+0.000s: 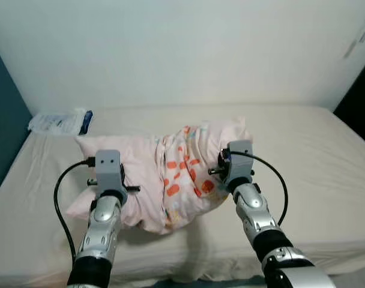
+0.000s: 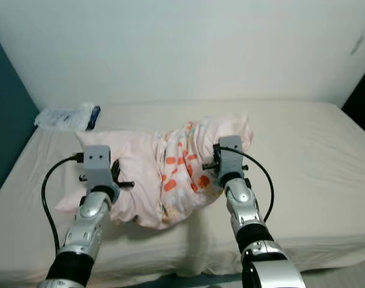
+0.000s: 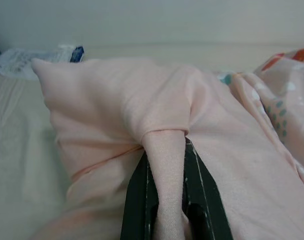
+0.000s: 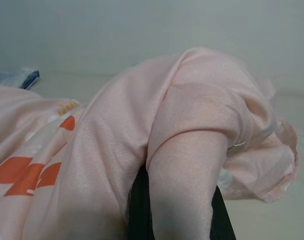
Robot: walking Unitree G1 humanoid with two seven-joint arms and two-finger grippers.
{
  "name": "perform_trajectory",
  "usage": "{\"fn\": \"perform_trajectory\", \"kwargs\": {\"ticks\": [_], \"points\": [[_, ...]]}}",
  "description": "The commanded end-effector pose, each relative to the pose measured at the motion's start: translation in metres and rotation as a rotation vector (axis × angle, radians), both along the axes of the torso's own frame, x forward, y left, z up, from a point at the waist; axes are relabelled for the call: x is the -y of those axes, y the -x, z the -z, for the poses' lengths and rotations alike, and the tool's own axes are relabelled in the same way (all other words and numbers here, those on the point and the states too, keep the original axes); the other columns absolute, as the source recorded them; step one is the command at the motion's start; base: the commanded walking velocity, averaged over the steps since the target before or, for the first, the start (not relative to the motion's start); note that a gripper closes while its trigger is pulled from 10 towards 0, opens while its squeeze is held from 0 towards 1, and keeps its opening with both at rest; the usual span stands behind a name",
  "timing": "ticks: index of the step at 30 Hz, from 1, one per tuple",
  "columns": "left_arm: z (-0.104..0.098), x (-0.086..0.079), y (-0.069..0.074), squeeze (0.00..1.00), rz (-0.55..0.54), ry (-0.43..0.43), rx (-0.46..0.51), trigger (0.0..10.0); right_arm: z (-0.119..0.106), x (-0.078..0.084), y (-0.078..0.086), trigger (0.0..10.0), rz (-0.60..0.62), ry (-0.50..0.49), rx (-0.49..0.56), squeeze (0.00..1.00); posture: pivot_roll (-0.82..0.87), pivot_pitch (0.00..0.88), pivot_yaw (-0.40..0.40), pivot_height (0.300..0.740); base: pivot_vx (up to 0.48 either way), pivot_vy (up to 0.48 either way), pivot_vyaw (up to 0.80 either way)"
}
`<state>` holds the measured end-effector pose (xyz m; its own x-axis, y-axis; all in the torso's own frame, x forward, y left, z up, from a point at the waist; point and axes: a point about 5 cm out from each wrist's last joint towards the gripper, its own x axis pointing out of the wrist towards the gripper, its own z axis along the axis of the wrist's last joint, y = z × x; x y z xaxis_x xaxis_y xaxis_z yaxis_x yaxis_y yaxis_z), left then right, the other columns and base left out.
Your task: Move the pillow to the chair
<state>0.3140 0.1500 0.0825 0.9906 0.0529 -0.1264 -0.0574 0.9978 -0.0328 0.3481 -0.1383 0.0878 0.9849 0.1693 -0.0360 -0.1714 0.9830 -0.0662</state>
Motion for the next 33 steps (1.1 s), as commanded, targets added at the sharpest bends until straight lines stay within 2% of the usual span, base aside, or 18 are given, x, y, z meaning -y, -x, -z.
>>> {"fn": "perform_trajectory", "kwargs": {"ticks": [1, 5, 8, 10, 12, 15, 17, 19, 21, 25, 33], "points": [[-0.010, 0.012, -0.003, 0.00, 0.051, -0.001, 0.066, 10.0, -0.007, -0.013, -0.002, 10.0, -0.063, 0.010, 0.032, 0.00, 0.01, 0.000, -0.075, 0.705, 0.000, 0.000, 0.00], [-0.011, 0.013, -0.004, 0.00, 0.056, -0.002, 0.068, 10.0, -0.009, -0.013, -0.003, 10.0, -0.064, 0.008, 0.041, 0.00, 0.01, 0.000, -0.076, 0.715, 0.000, 0.000, 0.00], [-0.013, 0.014, -0.005, 0.00, 0.055, 0.006, 0.072, 10.0, -0.017, -0.017, -0.005, 10.0, -0.081, -0.078, 0.078, 0.00, 0.01, 0.000, -0.079, 0.730, 0.000, 0.000, 0.00], [-0.013, 0.014, -0.005, 0.00, 0.048, 0.004, 0.074, 10.0, -0.017, -0.017, -0.006, 10.0, -0.090, -0.089, 0.063, 0.00, 0.01, 0.000, -0.080, 0.740, 0.000, 0.000, 0.00], [-0.014, 0.014, -0.006, 0.00, 0.052, 0.003, 0.077, 10.0, -0.016, -0.017, -0.007, 10.0, -0.073, -0.039, 0.047, 0.00, 0.01, 0.000, -0.082, 0.740, 0.000, 0.000, 0.00], [-0.014, 0.014, -0.007, 0.00, 0.034, -0.043, 0.089, 10.0, -0.013, -0.015, -0.008, 10.0, -0.023, 0.003, 0.042, 0.00, 0.00, 0.000, -0.080, 0.740, 0.000, 0.000, 0.00], [-0.010, 0.014, -0.007, 0.00, 0.039, -0.025, 0.056, 10.0, -0.009, -0.015, -0.008, 10.0, -0.025, 0.016, 0.014, 0.00, 0.00, 0.000, -0.080, 0.740, 0.000, 0.000, 0.00], [-0.003, 0.018, -0.004, 0.00, 0.093, 0.027, 0.023, 10.0, 0.001, -0.014, -0.006, 10.0, -0.018, -0.026, -0.069, 0.00, 0.00, 0.000, -0.083, 0.740, 0.000, 0.000, 0.00], [0.002, 0.018, -0.001, 0.00, 0.112, 0.010, 0.025, 10.0, 0.007, -0.015, -0.003, 10.0, -0.028, -0.064, -0.091, 0.00, 0.00, 0.000, -0.087, 0.740, 0.000, 0.000, 0.00], [0.002, 0.018, 0.000, 0.00, 0.112, -0.001, 0.032, 10.0, 0.007, -0.016, -0.002, 10.0, -0.037, -0.077, -0.090, 0.00, 0.00, 0.000, -0.087, 0.740, 0.000, 0.000, 0.00], [0.014, 0.013, 0.014, 0.00, 0.061, 0.008, 0.020, 10.0, 0.015, -0.014, 0.002, 10.0, -0.024, -0.067, -0.121, 0.00, 0.02, 0.000, -0.094, 0.740, 0.000, 0.000, 0.00]]}}
